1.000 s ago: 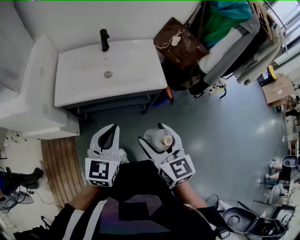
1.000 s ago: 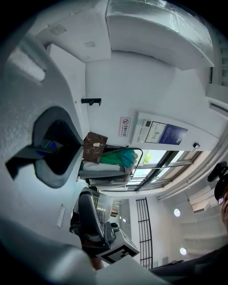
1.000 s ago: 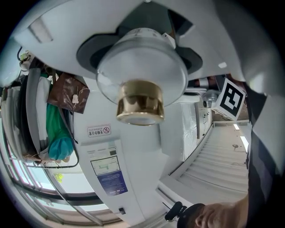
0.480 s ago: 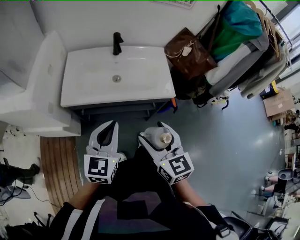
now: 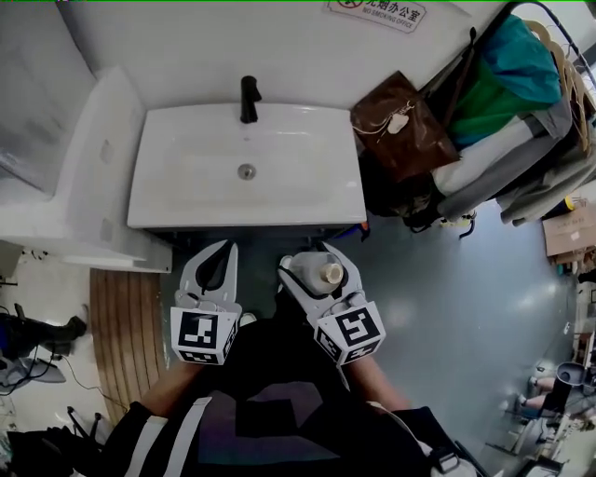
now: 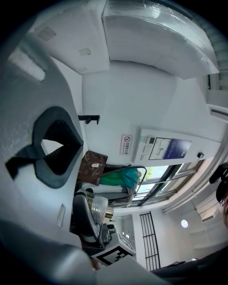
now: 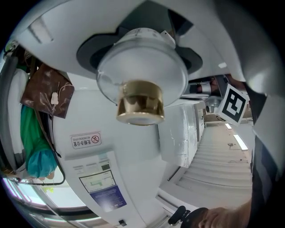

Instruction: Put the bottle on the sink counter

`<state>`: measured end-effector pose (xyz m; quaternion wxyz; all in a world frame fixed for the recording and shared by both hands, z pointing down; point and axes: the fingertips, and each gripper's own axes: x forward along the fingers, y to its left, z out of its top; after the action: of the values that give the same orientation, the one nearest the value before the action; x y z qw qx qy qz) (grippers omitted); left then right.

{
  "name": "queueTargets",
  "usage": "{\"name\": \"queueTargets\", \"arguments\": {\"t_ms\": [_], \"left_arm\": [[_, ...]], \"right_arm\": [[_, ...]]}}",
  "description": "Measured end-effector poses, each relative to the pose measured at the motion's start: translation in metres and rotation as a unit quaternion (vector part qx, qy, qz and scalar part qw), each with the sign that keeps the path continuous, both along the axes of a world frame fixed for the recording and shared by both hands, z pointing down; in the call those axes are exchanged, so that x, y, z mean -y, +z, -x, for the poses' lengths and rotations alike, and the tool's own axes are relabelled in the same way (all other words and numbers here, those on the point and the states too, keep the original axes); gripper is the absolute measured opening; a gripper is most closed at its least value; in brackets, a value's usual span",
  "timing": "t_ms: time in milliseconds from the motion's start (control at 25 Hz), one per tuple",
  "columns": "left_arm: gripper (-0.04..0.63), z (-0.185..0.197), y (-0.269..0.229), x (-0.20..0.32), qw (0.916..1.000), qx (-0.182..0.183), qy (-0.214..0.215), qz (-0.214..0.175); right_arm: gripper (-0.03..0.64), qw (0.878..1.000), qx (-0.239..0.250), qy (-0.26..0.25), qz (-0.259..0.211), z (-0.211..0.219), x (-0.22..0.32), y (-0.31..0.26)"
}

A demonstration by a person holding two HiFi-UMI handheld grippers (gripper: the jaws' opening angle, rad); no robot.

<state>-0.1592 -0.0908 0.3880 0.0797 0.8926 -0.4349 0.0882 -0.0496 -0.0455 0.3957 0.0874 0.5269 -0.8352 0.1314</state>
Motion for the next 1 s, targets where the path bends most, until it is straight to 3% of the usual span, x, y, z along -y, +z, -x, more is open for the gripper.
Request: {"name": "queueTargets", "arguments": {"t_ms": [480, 1000], "left_arm": [[0.002, -0.060, 0.022, 0.099, 0.9991, 0.026, -0.004, 0.033], [0.002, -0.116, 0.040, 0.185, 0.9975, 0.040, -0.019, 0.055]], "right_arm": [[0.341, 0.999, 0.012, -0.009, 0.036, -0.060, 0.106, 0.027], [0.341, 0.999, 0.004, -0.030, 0.042, -0.109, 0.204, 0.041]]}}
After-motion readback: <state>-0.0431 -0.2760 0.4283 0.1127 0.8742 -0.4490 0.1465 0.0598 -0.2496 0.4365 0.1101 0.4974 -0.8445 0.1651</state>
